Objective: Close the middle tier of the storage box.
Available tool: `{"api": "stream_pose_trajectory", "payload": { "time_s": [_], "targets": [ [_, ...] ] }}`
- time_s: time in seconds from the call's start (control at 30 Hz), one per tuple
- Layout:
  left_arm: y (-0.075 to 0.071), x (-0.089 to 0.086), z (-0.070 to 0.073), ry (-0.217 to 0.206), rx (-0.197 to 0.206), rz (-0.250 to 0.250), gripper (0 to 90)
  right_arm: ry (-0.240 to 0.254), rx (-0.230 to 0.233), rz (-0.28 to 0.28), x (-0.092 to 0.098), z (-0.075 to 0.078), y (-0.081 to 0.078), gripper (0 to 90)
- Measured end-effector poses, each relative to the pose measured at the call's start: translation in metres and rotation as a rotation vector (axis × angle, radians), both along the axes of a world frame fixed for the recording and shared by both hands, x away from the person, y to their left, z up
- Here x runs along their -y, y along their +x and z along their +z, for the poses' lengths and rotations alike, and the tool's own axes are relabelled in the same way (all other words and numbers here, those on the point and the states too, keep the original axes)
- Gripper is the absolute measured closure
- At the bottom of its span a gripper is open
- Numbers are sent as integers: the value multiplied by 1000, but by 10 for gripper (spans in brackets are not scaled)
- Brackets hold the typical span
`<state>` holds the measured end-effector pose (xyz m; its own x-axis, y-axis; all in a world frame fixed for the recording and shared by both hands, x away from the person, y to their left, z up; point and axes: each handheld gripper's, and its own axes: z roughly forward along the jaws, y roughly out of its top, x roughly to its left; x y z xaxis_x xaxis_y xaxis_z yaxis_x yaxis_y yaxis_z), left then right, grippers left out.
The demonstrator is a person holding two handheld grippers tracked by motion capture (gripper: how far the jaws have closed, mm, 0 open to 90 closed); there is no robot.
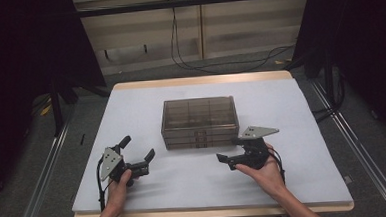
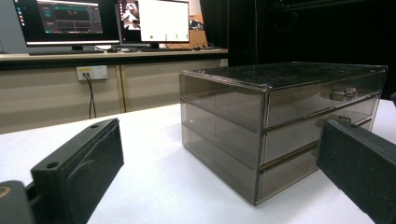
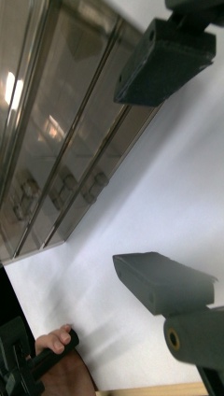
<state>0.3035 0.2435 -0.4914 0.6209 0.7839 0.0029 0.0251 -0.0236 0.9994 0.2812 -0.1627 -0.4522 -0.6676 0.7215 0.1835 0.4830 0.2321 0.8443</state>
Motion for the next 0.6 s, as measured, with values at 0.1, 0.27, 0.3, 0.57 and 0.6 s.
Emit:
{"api": "stream_pose_trajectory", "payload": {
  "time_s": [0.1, 0.27, 0.3, 0.57, 0.6],
  "targets": [
    [0, 0, 0, 0, 0, 0, 9, 5, -1, -20, 8, 1, -2, 143],
    [0, 0, 0, 7, 2, -2, 8, 9, 0, -56, 25, 1, -8, 102],
    [0, 0, 0, 7, 2, -2, 9, 10, 1, -61, 28, 1, -8, 97],
    [0, -1, 0, 11, 7, -1, 9, 22, -10, -94, 56, 5, -16, 29],
    [0, -1, 0, 12, 7, 0, 9, 25, -10, -101, 59, 4, -17, 24]
  ]
}}
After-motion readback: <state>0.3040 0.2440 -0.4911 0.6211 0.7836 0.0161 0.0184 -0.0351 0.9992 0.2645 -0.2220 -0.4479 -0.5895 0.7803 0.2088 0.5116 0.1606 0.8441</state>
